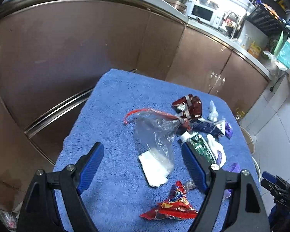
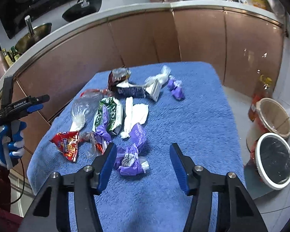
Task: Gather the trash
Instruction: 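Grasp the purple glove bundle with the right gripper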
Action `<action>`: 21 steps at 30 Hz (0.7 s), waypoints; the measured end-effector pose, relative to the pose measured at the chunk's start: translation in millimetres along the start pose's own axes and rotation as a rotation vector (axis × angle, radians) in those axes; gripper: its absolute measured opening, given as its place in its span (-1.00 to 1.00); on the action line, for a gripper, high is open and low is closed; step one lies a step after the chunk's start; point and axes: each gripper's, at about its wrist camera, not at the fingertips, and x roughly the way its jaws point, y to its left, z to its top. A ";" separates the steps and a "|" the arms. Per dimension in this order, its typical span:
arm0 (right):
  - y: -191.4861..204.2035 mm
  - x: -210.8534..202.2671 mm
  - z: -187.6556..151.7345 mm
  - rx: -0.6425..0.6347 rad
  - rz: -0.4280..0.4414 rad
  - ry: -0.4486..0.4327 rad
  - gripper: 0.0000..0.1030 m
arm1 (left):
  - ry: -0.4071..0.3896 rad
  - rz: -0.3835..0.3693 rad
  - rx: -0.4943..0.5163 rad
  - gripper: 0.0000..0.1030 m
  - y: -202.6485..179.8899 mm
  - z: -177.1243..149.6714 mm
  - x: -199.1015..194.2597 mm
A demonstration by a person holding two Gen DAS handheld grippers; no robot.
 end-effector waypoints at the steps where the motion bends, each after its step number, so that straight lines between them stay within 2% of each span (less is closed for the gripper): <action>1: -0.7 5.5 0.8 0.002 0.010 0.012 0.01 | 0.008 -0.002 0.011 0.57 -4.5 -0.1 3.8; 5: -5.0 27.9 4.4 0.006 0.040 0.056 -0.09 | 0.040 -0.061 0.070 0.56 -30.4 -1.3 16.5; 10: -1.8 45.0 6.2 -0.018 0.060 0.096 -0.13 | 0.097 -0.233 0.159 0.56 -69.8 -11.3 21.2; 12: -2.2 49.6 4.9 -0.016 0.070 0.113 -0.13 | 0.118 -0.269 0.227 0.56 -87.7 -19.8 21.8; 16: -4.2 59.7 3.8 -0.006 0.085 0.145 -0.13 | 0.154 -0.291 0.344 0.56 -112.6 -34.3 25.3; 21: -5.7 71.2 2.6 0.003 0.107 0.172 -0.13 | 0.196 -0.292 0.408 0.56 -123.8 -45.8 33.6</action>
